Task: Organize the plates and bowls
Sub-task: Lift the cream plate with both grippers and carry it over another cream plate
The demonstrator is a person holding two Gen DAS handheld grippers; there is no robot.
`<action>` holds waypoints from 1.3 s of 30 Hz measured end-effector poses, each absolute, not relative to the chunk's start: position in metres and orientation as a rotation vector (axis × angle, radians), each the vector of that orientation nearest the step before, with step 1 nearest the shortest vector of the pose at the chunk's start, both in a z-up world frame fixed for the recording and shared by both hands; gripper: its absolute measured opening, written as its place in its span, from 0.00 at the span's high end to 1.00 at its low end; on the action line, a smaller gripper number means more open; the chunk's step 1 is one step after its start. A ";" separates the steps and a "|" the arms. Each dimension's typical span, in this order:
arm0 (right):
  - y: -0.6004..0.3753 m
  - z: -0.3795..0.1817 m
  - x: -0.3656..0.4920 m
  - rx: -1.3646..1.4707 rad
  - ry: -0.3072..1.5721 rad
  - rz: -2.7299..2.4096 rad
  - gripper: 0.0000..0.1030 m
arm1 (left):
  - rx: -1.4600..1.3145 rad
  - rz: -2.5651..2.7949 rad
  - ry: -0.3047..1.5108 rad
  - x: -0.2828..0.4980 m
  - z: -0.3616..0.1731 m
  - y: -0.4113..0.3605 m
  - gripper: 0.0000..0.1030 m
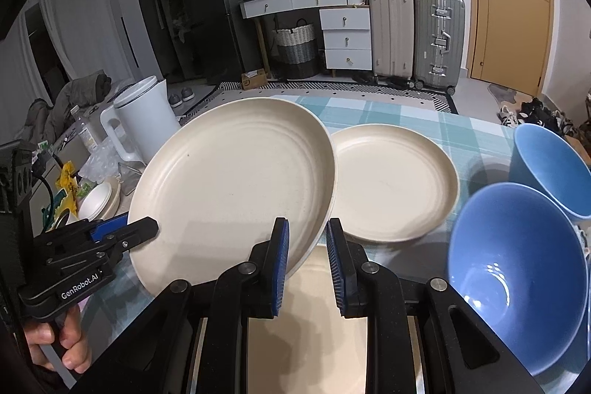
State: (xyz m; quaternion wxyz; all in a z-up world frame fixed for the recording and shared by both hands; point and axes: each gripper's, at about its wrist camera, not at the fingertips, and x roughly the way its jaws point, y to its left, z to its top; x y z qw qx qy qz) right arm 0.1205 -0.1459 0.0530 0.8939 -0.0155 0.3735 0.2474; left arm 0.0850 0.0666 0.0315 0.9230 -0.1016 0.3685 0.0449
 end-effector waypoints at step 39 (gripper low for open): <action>-0.205 0.054 0.054 0.038 0.766 0.461 0.79 | -0.111 0.013 0.805 0.032 0.025 0.007 0.77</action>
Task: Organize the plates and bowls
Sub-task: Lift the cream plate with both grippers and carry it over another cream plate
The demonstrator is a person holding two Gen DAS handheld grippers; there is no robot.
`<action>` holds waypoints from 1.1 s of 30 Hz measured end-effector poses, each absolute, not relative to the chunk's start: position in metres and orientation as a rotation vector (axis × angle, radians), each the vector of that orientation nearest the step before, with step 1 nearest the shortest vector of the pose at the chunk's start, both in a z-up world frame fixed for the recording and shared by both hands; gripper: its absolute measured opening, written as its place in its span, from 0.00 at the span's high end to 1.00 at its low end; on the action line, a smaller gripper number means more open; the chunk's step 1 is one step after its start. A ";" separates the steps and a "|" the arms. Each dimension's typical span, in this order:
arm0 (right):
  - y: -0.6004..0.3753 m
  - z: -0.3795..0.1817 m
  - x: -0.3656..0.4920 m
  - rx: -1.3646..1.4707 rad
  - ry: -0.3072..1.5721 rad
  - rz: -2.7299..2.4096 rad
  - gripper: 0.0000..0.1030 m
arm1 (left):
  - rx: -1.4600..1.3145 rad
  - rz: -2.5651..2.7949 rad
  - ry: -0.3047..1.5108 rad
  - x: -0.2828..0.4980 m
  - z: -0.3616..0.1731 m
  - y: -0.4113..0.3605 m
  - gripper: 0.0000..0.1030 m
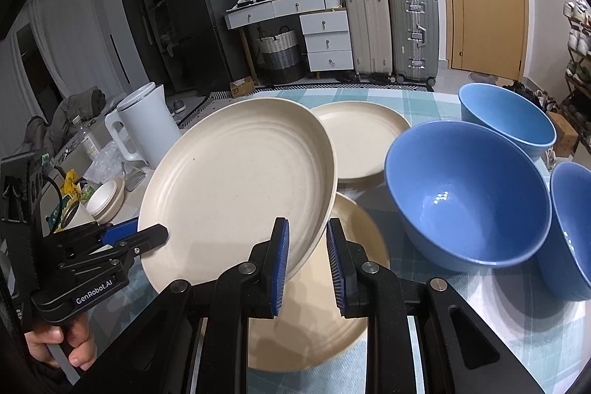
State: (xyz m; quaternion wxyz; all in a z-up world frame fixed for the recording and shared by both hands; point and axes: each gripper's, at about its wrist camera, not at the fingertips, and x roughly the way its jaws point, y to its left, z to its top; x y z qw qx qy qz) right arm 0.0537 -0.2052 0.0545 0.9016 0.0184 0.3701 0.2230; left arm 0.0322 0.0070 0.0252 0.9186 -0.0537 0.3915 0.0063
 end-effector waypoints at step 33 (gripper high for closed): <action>-0.230 0.017 0.029 0.068 0.840 0.379 0.79 | -0.023 -0.044 0.896 0.049 -0.009 -0.024 0.77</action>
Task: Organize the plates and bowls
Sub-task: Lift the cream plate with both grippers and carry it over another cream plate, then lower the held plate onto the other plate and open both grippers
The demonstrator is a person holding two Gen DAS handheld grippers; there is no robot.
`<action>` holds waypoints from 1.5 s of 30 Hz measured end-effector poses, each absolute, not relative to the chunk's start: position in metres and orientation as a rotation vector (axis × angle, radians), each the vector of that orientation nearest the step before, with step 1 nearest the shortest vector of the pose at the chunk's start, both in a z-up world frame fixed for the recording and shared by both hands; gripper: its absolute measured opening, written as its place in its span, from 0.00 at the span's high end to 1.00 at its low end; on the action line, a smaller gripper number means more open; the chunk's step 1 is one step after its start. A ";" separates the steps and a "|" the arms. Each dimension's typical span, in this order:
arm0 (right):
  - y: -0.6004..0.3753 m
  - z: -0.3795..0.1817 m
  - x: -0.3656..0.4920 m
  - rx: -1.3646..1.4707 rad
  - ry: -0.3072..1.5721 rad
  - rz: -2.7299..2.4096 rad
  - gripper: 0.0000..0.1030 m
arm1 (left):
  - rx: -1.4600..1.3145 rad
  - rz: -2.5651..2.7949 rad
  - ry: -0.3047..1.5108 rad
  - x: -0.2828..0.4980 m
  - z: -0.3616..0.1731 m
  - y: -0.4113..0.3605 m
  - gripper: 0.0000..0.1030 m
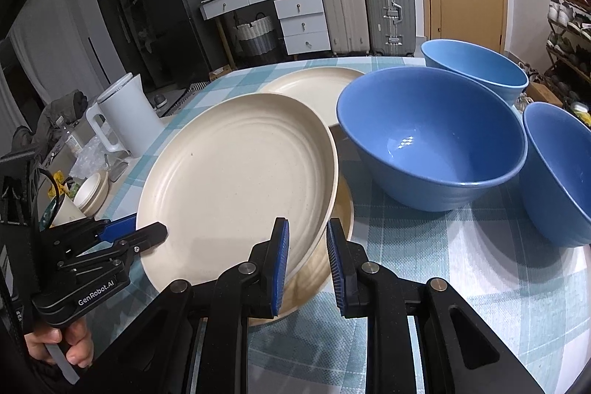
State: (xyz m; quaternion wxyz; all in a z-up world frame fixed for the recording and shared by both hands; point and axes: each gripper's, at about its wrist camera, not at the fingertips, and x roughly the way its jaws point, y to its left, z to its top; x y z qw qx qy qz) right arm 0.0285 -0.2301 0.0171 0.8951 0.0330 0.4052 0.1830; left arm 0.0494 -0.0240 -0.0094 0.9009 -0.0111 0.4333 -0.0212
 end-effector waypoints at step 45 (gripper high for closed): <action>-0.220 -0.012 0.036 0.039 0.911 0.349 0.78 | 0.090 -0.024 0.917 0.050 -0.028 -0.040 0.68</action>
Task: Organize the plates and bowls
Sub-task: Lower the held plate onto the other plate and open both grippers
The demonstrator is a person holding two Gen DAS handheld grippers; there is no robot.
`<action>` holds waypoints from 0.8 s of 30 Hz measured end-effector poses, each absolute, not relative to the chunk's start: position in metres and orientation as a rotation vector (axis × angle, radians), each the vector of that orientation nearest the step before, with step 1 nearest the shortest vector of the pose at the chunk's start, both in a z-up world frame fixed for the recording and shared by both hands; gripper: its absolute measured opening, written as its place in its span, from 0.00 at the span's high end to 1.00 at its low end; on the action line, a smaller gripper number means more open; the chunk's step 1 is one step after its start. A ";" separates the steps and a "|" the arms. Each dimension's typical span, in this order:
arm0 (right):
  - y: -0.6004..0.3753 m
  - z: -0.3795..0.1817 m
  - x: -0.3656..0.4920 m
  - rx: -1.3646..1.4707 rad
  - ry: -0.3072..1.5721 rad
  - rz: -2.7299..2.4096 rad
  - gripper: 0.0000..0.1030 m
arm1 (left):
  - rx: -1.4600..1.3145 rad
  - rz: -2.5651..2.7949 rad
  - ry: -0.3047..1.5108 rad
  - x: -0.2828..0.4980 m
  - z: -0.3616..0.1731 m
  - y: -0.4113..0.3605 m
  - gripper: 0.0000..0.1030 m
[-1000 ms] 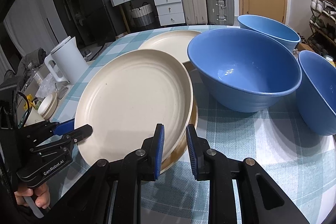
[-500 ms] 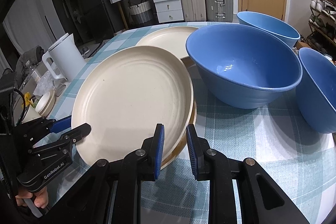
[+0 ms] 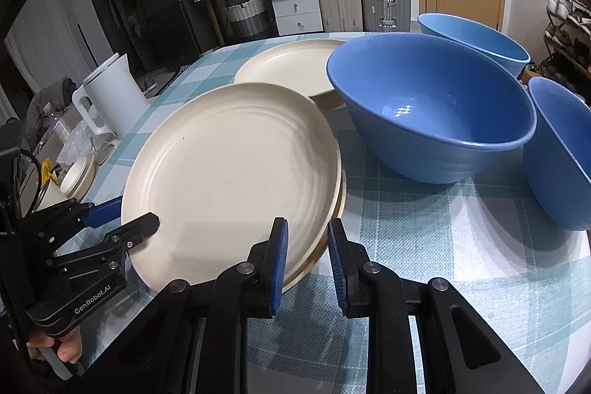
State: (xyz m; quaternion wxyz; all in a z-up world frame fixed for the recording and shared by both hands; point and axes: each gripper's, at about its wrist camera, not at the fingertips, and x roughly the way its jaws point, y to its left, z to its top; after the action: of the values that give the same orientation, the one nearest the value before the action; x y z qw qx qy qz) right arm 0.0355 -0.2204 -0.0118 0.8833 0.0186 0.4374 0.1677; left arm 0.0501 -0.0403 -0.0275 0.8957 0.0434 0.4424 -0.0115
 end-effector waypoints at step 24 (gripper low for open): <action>-0.230 0.019 0.026 0.080 0.830 0.379 0.13 | -0.162 -0.050 0.868 0.048 -0.001 0.005 0.14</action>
State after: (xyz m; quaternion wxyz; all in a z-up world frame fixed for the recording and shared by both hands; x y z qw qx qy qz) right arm 0.0257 -0.2303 0.0187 0.8969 0.0386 0.4008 0.1829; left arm 0.0483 0.0045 -0.0010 0.9038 -0.0783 0.4199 -0.0243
